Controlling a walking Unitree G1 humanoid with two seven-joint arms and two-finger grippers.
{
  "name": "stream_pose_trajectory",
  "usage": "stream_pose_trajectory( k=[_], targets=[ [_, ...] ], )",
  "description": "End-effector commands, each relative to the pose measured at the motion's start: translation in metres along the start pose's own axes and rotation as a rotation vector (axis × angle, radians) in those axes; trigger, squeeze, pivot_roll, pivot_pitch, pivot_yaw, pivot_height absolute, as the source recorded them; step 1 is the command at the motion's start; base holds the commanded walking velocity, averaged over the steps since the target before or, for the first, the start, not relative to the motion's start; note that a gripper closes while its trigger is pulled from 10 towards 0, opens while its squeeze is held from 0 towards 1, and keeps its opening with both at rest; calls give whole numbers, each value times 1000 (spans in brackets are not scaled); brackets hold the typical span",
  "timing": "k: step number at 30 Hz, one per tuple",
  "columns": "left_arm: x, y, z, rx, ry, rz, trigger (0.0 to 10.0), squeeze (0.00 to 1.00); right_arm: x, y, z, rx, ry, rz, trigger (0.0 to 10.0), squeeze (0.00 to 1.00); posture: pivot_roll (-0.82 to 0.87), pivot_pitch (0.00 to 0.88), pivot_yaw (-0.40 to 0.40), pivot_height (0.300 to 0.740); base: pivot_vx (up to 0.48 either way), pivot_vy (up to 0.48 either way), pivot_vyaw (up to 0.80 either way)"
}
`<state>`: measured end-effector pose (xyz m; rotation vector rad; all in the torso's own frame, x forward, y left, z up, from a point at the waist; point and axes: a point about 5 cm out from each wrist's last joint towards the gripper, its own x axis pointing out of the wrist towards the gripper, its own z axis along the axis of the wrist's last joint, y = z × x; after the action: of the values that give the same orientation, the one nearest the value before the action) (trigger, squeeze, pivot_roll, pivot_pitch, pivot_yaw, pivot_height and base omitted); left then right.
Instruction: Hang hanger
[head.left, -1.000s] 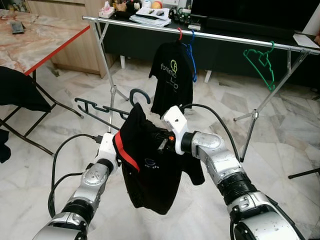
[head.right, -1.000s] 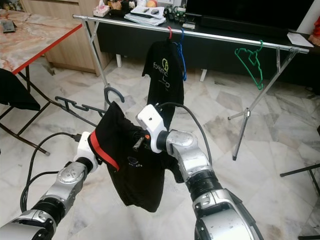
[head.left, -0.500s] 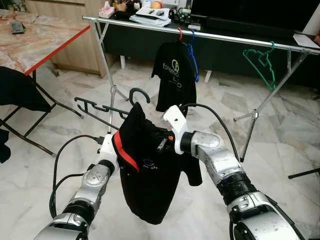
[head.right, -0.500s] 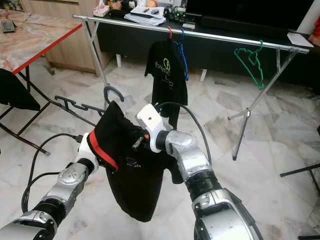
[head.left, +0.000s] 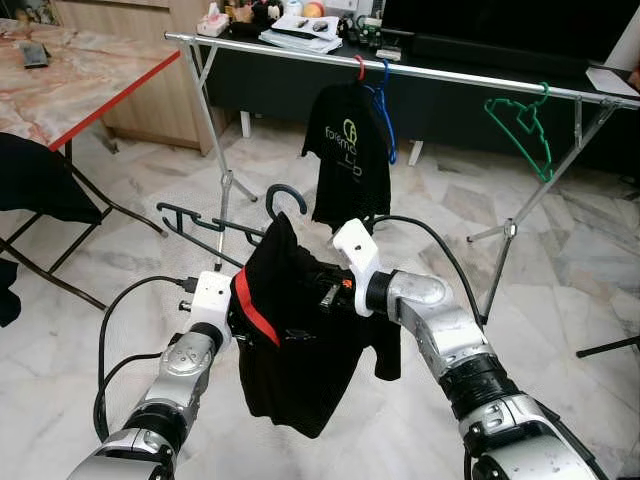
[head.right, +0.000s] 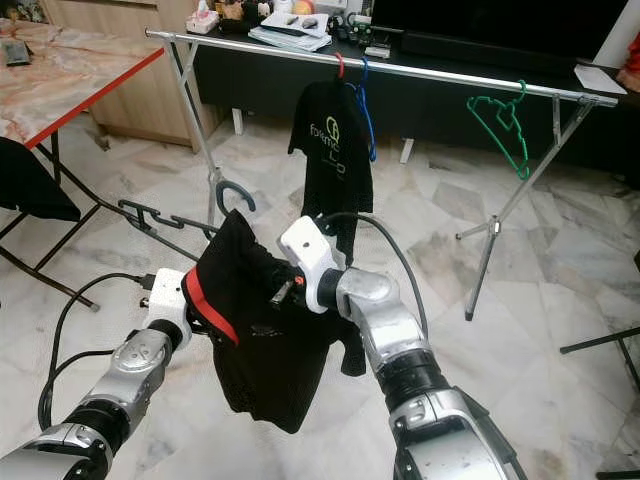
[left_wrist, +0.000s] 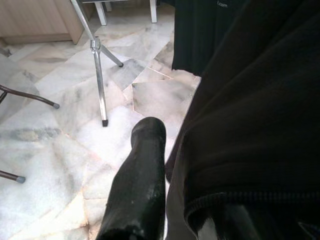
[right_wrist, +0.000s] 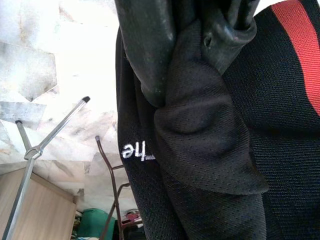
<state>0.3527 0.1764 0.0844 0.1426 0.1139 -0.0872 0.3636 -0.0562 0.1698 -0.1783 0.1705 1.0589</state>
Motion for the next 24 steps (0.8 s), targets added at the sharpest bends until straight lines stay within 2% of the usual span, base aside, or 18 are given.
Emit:
stream_pose_trajectory(
  k=[1,5,9,11,15,16,17,18,19,21,24],
  targets=[
    [-5,2,-12,-19,47,9,0,0,-3,0,7,-22,-23,-3,0,0,-51,124,-68,740,0,0,0],
    [-6,2,-17,-18,78,12,0,0,-5,-1,5,-21,-21,-6,0,0,-53,122,-67,740,0,0,0],
    [-12,5,-33,14,181,8,0,0,-19,-11,-7,-18,3,-25,0,0,-51,119,-67,740,0,0,0],
    [-12,5,-33,14,181,8,0,0,-19,-11,-7,-18,3,-25,0,0,-51,119,-67,740,0,0,0],
    [-23,16,-51,30,266,23,0,0,-61,-30,-55,0,166,-72,0,0,-50,118,-69,740,0,0,0],
    [-25,17,-53,34,276,23,0,0,-69,-33,-62,15,188,-90,0,0,-54,118,-67,740,0,0,0],
    [-25,17,-53,34,276,23,0,0,-69,-33,-62,15,188,-90,0,0,-54,118,-67,740,0,0,0],
    [-29,20,-59,45,304,19,0,0,-88,-40,-78,74,227,-135,0,0,-57,119,-64,740,0,0,0],
    [-29,20,-59,45,304,19,0,0,-88,-40,-78,74,227,-135,0,0,-57,119,-64,740,0,0,0],
    [-31,22,-63,57,325,14,0,0,-101,-42,-91,116,247,-141,0,0,-57,119,-63,740,0,0,0],
    [-33,22,-66,81,349,2,0,0,-115,-35,-109,170,259,-102,0,0,-53,120,-60,740,0,0,0]
  ],
)
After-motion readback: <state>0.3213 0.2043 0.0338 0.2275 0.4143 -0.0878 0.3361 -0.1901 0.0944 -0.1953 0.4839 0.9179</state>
